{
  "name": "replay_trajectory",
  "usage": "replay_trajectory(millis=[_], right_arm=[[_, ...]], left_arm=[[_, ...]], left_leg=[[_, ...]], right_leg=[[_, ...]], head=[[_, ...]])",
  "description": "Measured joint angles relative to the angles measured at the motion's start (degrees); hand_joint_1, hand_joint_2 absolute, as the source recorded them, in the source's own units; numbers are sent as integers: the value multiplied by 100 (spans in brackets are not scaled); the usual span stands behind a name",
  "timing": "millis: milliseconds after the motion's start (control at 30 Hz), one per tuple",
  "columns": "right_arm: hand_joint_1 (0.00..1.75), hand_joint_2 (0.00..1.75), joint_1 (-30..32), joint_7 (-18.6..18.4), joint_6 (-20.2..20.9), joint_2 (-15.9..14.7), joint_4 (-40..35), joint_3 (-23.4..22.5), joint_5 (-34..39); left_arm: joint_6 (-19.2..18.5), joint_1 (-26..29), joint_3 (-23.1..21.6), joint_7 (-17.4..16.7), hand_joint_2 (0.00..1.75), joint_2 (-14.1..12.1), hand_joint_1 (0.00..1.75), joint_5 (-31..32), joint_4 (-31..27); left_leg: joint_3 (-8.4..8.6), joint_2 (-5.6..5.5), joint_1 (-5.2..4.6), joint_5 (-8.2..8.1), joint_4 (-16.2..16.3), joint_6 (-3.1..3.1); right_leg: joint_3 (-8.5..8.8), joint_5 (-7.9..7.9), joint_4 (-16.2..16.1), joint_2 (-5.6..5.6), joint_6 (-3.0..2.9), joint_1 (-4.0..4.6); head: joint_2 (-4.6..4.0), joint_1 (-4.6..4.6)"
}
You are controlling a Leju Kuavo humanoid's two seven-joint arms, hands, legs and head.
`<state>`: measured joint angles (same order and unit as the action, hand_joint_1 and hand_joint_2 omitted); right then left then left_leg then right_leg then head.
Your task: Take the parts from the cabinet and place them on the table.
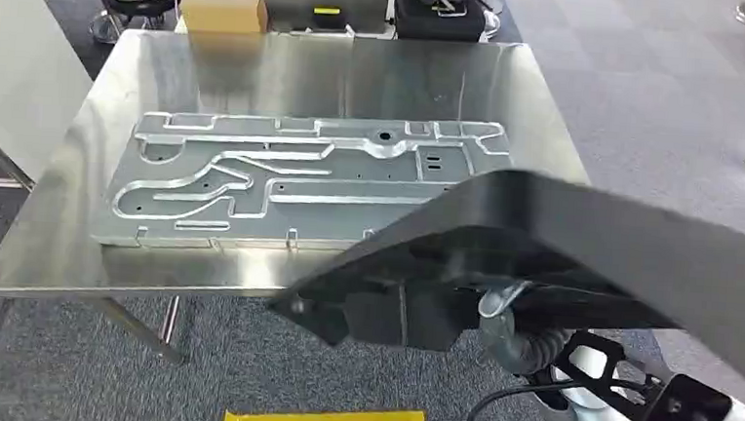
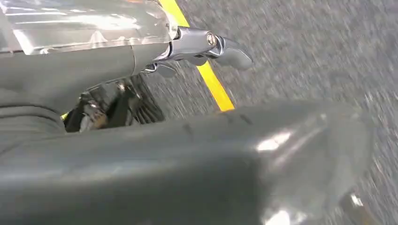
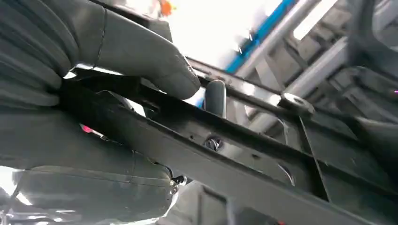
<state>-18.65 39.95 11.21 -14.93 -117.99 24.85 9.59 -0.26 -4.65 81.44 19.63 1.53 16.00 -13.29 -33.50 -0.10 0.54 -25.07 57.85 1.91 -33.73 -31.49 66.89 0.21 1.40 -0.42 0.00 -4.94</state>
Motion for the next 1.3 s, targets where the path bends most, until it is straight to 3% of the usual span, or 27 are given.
replay_trajectory(millis=[67, 100, 133, 167, 300, 333, 367, 400, 467, 500, 533, 600, 633, 667, 700, 767, 800, 833, 867, 900, 1000, 1033, 1100, 1133, 1167, 1200, 1300], right_arm=[[175, 175, 86, 0, -209, 39, -170, 59, -120], [175, 175, 142, -2, -244, 52, -240, 81, -153], [175, 175, 186, -2, -270, 81, -339, 105, -181], [175, 175, 204, -2, -279, 90, -398, 111, -201], [175, 175, 207, -2, -279, 92, -411, 114, -205], [175, 175, 230, -2, -279, 107, -492, 122, -251], [175, 175, 277, -2, -277, 124, -603, 124, -317], [175, 175, 414, -4, -286, 203, -795, 133, -485], [175, 175, 464, -4, -334, 234, -887, 142, -601], [175, 175, 478, -2, -400, 251, -940, 148, -673], [175, 175, 485, -4, -483, 278, -979, 159, -736], [175, 175, 535, -4, -789, 280, -1009, 183, -848], [175, 175, 568, -4, -994, 280, -1014, 210, -881], [175, 175, 600, -4, -1150, 278, -1014, 232, -885], [175, 175, 610, -4, -1325, 271, -1011, 247, -869], [175, 175, 472, -102, -1727, 210, -869, 212, -652], [175, 175, 221, -210, -1805, 177, -667, 137, -530], [175, 175, -121, -335, -1809, 159, -372, 28, -469], [175, 175, -547, -472, -1738, 146, 120, -213, -426], [175, 175, -868, -525, -1623, 122, 518, -454, -428], [175, 175, -1577, -606, -1545, 100, 1599, -1116, -829], [175, 175, -1780, -638, -1624, 100, 1906, -1259, -1015], [175, 175, -2043, -725, -1802, 100, 2408, -1444, -1363], [175, 175, -2108, -752, -1846, 100, 2607, -1497, -1435], [175, 175, -2157, -756, -1859, 100, 2773, -1539, -1477], [175, 175, -2200, -796, -1897, 100, 2925, -1578, -1561], [175, 175, -2485, -1003, -2181, 103, 3306, -1598, -2160]], left_arm=[[-59, -16, -7, 0, 0, -2, 0, 2, 0], [-79, -20, -15, 0, 0, -2, 0, 0, 0], [-98, -13, -26, -2, 0, -2, 0, 2, 0], [-109, -14, -39, -2, 0, -2, 0, 0, 0], [-111, -13, -39, -2, 0, -2, 0, 0, 0], [-135, -15, -57, 0, 0, -2, 0, -4, 0], [-173, -16, -90, 0, 0, 0, 0, 0, 2], [-199, -50, -135, 15, 0, -2, 0, 0, 6], [-212, -50, -142, 22, 0, -22, 0, 0, 4], [-214, -54, -142, 26, 0, -13, 0, 0, 11], [-214, -64, -142, 31, 0, -11, 0, 0, 13], [-210, -75, -142, 66, 0, -20, 0, 7, 13], [-205, -64, -142, 90, 0, -20, 0, 7, 13], [-205, -51, -142, 105, 0, -17, 0, 7, 13], [-208, -45, -142, 107, 0, -17, 0, 7, 13], [-229, -39, -144, 107, 0, -22, 0, 0, 13], [-238, -41, -151, 107, 0, -24, 0, 0, 13], [-251, -54, -162, 103, 0, -24, 0, 0, 15], [-264, -84, -183, 98, 0, -24, 0, 2, 15], [-282, -96, -206, 98, 0, -26, 0, 4, 15], [-288, -106, -260, 96, 0, -26, 0, 4, 17], [-290, -102, -269, 96, 0, -26, 0, 4, 17], [-288, -98, -275, 96, 0, -26, 0, 0, 17], [-288, -99, -278, 96, 0, -26, 0, 0, 17], [-288, -99, -280, 96, 0, -28, 0, 0, 17], [-288, -98, -280, 96, 0, -28, 0, 0, 17], [-291, -101, -282, 96, 0, -28, 0, 0, 17]], left_leg=[[62, -15, -2, -71, 1, 8], [114, -24, -3, -114, 3, 3], [184, -28, -3, -165, 2, -3], [242, -29, -4, -206, 2, -11], [255, -29, -4, -214, 2, -13], [358, -29, -8, -282, 1, -29], [424, -29, -12, -359, -10, -60], [525, -34, -40, -422, 48, -180], [567, -23, -36, -491, 78, -239], [544, -23, -21, -534, 224, -261], [367, -20, -15, -642, 544, -286], [-208, -20, -1, -1054, 1421, -337], [-419, -19, 4, -1161, 1694, -347], [-513, -19, 11, -1084, 1719, -349], [-489, -18, 17, -839, 1488, -348], [-207, -11, 25, -135, 553, -334], [-112, 10, 25, 91, 162, -318], [-148, 23, 13, -125, 134, -296], [-171, 45, -14, -151, 165, -232], [-166, 36, -26, -3, 162, -183], [-154, 3, 32, 58, 115, -87], [-155, -4, 29, 53, 115, -61], [-154, -12, 20, 36, 117, -36], [-152, -18, 16, 27, 118, -26], [-140, -26, 12, 12, 120, -21], [-119, -37, 7, -7, 122, -28], [-35, -53, -15, -79, 121, -50]], right_leg=[[-541, -362, 774, 0, 65, -15], [-714, -397, 941, -1, 79, -21], [-754, -266, 835, -2, 74, -28], [-702, -81, 598, -3, 56, -29], [-681, -29, 528, -3, 53, -29], [-483, 398, -80, -4, 11, -25], [-300, 899, -760, -21, -98, 26], [-266, 727, -839, 4, -176, 51], [-95, 724, -888, 4, -234, -9], [-26, 690, -910, 5, -262, 5], [-2, 670, -907, -2, -288, 6], [26, 614, -905, 2, -307, 14], [47, 584, -902, 12, -306, 14], [81, 555, -902, 22, -303, 13], [126, 518, -901, 31, -294, 10], [224, 443, -887, 34, -265, 4], [232, 410, -875, 42, -240, 4], [233, 411, -825, 75, -217, 9], [160, 406, -819, 112, -169, 21], [160, 379, -813, 105, -118, 21], [160, 295, -733, 43, -29, 12], [25, 134, -479, 27, -4, 12], [-467, -261, 447, 19, 37, 7], [-689, -336, 809, 17, 43, 6], [-821, -271, 937, 15, 42, 5], [-805, -68, 784, 13, 28, 5], [-312, 809, -601, 15, -92, 27]], head=[[0, 2], [0, 0], [0, 2], [0, 0], [0, 2], [0, 2], [0, 2], [0, -2], [0, 0], [0, 2], [0, -2], [0, -2], [0, -2], [0, -2], [0, -2], [0, -2], [0, 0], [0, 0], [0, -2], [0, -2], [0, 0], [0, 0], [0, 0], [0, 0], [0, 0], [0, 0], [0, 0]])
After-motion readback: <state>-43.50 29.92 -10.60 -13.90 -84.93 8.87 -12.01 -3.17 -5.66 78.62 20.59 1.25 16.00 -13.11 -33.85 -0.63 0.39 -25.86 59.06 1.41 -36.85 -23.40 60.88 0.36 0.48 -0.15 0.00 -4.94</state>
